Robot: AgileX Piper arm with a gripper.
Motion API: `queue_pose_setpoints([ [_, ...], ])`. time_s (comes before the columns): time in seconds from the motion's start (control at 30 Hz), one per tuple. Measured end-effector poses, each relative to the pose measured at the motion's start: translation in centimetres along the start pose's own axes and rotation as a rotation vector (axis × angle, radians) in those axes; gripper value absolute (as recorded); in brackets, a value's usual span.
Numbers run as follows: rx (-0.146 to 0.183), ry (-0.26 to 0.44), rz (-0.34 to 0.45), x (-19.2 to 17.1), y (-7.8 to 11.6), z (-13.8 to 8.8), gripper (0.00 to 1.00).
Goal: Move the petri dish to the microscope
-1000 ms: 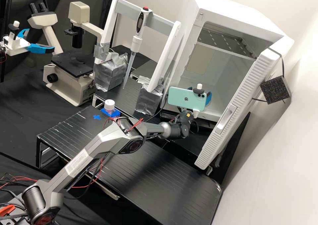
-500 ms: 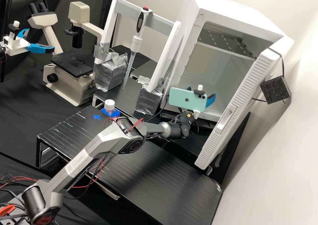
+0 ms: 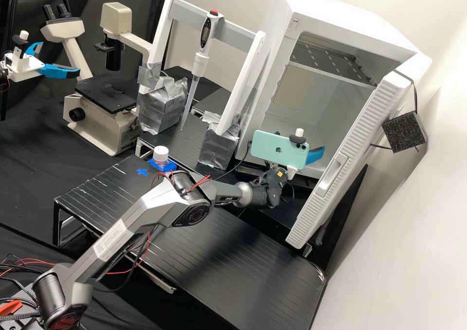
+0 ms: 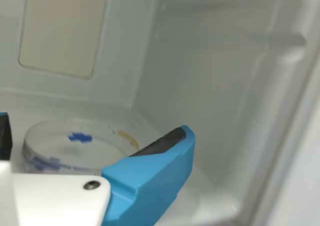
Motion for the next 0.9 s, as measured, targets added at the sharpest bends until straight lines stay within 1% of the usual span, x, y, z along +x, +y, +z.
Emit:
queue_pose_setpoints([
  [0.1, -0.005, -0.013, 0.012, -1.2, 1.3, 0.1, 1.0],
  [0.23, -0.01, 0.017, 0.035, -2.1, 2.4, -0.3, 1.0],
  [0.33, -0.011, 0.033, 0.041, -2.2, 2.6, -0.4, 1.0],
  [0.43, -0.014, 0.03, 0.044, -2.1, 2.7, -0.4, 1.0],
  [0.53, -0.025, 0.017, 0.057, -1.7, 3.3, -0.3, 1.0],
  [0.6, -0.026, 0.0, 0.073, -1.5, 3.8, -0.2, 1.0],
  [0.73, 0.003, -0.054, 0.117, -0.9, 4.7, 0.3, 1.0],
  [0.87, 0.026, -0.066, 0.138, -0.8, 5.0, 0.3, 1.0],
  [0.9, 0.037, -0.063, 0.143, -0.7, 5.0, 0.3, 1.0],
])
